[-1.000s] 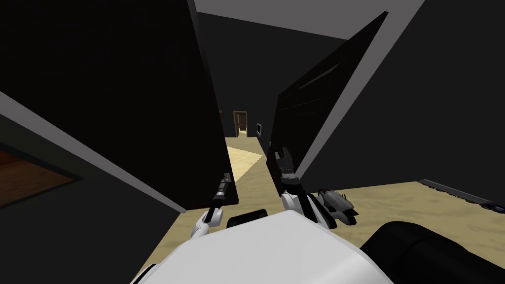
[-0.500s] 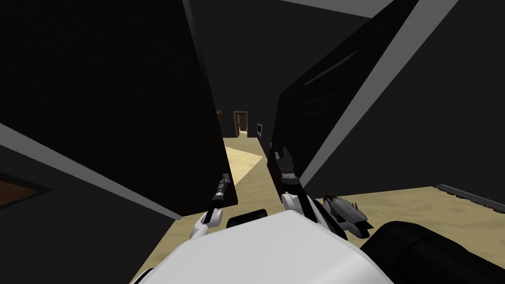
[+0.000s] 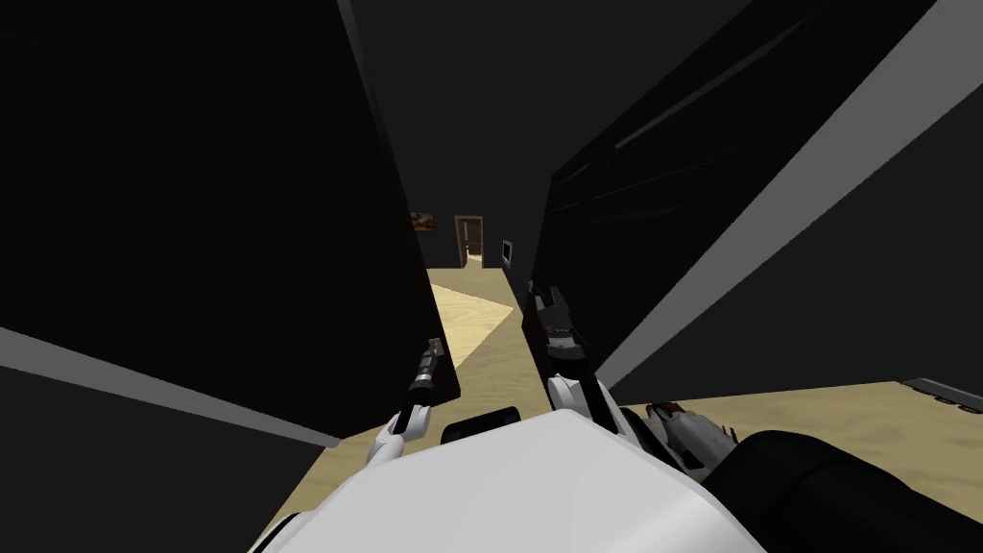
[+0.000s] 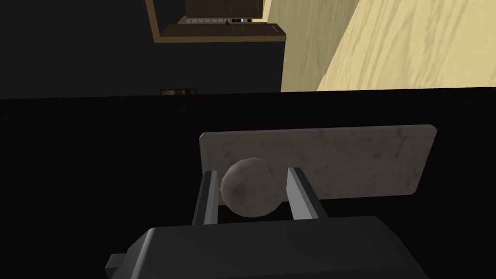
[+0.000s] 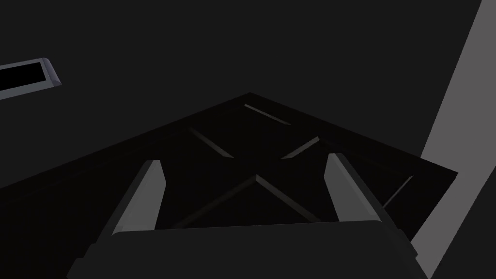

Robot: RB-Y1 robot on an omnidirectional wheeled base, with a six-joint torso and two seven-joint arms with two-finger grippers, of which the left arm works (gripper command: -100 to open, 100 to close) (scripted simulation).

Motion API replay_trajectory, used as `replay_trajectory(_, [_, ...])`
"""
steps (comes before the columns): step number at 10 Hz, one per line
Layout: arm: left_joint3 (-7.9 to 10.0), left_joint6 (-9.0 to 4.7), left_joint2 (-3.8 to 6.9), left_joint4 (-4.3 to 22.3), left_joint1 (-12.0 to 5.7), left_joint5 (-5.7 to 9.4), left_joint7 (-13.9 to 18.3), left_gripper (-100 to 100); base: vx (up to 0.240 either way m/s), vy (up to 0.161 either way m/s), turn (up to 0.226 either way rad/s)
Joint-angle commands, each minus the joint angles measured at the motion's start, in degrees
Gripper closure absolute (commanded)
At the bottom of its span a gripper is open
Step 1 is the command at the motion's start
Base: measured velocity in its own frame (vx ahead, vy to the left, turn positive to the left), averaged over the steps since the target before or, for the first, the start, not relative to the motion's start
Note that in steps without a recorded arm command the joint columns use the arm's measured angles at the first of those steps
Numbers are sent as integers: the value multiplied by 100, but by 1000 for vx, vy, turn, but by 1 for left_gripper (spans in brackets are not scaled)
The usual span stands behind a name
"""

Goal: Push the door open

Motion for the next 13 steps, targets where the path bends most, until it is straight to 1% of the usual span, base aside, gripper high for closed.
replay_trajectory(1, [145,29,62,-131,90,70,-65,100,208,-77,61])
replay_trajectory(2, [145,29,62,-131,90,70,-65,100,141,-40,35])
replay_trajectory(3, [240,31,80,-117,89,121,-99,100,143,-29,40])
replay_trajectory(4, [240,31,80,-117,89,121,-99,100,126,-42,16])
replay_trajectory(5, [338,33,98,-101,88,174,-133,100,170,-68,74])
replay_trajectory(7, [468,35,123,-81,87,244,-179,100,225,-102,78])
replay_trajectory(9, [468,35,123,-81,87,244,-179,100,82,-21,11])
replay_trajectory(10, [596,38,147,-61,86,312,-224,100,139,-39,41])
replay_trajectory(11, [628,38,153,-56,85,329,-236,100,163,-72,62])
replay_trajectory(13, [747,41,175,-38,84,393,-278,100,174,-76,59])
